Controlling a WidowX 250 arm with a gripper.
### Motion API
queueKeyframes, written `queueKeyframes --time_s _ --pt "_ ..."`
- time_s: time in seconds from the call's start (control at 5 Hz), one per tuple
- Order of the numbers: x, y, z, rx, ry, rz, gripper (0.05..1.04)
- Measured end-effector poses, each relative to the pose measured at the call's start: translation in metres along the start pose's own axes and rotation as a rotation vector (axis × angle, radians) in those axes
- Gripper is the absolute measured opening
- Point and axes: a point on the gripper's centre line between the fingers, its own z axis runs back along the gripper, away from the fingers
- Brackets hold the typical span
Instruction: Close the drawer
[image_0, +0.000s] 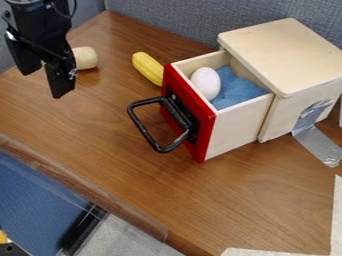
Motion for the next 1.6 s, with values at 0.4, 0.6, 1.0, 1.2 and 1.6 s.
queueKeyframes --time_s 0.4,0.6,1.0,1.2,1.6 --pt "0.0 -0.019 -0.014 -0.021 0.013 -0.074 1.001" --pt "0.002 -0.038 -0.023 -0.03 0.03 -0.131 1.001" --pt "0.01 -0.06 -0.057 0.008 0.072 -0.232 1.001" --pt "0.012 -0.067 -0.074 0.019 0.101 -0.27 1.001" --pt "0.029 -0.073 -0.094 0.011 0.114 -0.268 1.001"
